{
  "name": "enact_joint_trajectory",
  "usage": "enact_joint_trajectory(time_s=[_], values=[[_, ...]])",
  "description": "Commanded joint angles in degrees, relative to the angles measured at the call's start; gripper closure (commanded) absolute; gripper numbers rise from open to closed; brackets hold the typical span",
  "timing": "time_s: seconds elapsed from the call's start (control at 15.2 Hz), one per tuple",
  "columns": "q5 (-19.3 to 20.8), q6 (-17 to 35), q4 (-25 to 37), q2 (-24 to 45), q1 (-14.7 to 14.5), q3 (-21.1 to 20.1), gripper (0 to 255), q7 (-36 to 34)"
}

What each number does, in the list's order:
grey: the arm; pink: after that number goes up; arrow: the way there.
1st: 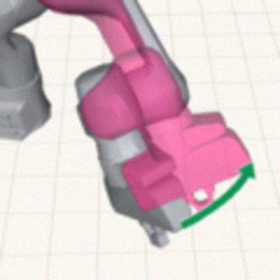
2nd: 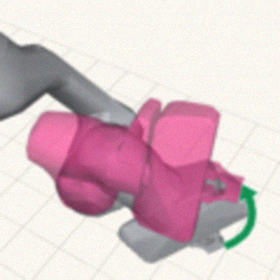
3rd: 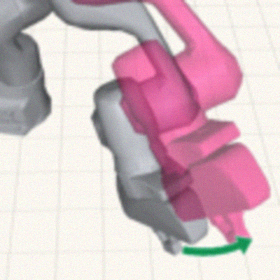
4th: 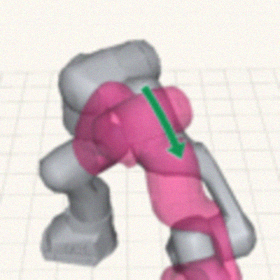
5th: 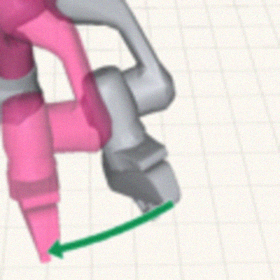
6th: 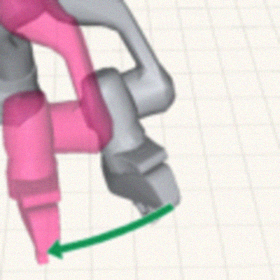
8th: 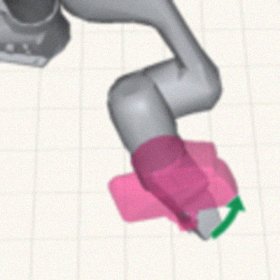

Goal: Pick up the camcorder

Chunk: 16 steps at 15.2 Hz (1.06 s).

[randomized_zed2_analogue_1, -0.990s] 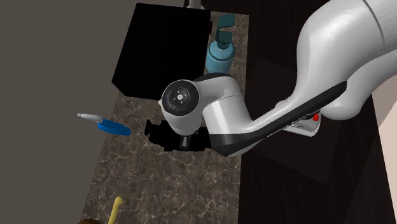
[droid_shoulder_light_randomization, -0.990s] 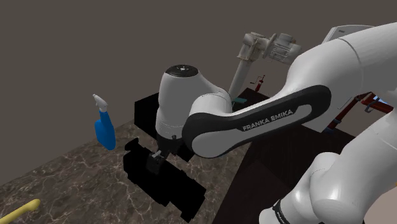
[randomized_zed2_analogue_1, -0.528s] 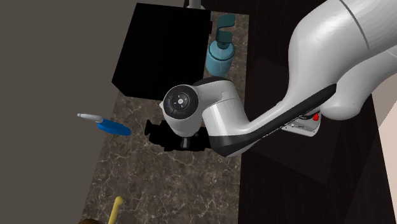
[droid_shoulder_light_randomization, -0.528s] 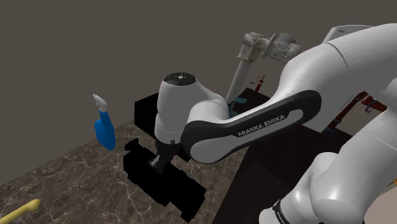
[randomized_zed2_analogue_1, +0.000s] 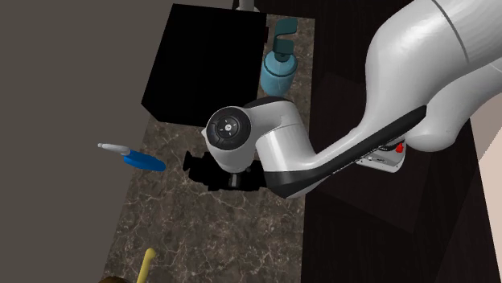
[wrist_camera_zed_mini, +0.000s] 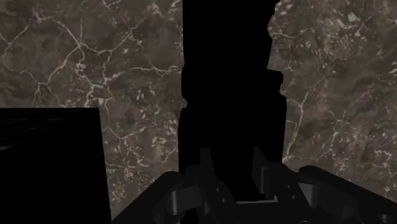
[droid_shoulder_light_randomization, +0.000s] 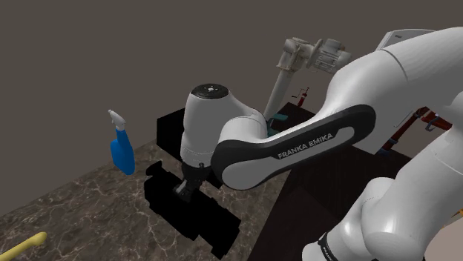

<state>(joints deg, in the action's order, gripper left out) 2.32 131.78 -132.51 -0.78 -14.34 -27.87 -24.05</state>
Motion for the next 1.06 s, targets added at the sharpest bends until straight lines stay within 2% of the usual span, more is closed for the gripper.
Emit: enact_joint_trajectory(time_s=[0.0, 0.86, 0.99], values=[[-0.53, -1.14, 0.5, -0.8, 0.01, 0.03, 255, 0.42], [-3.65, -11.23, 5.68, -6.34, -0.03, 0.67, 255, 3.03], [-3.68, -11.34, 5.75, -6.39, -0.03, 0.68, 255, 3.05]])
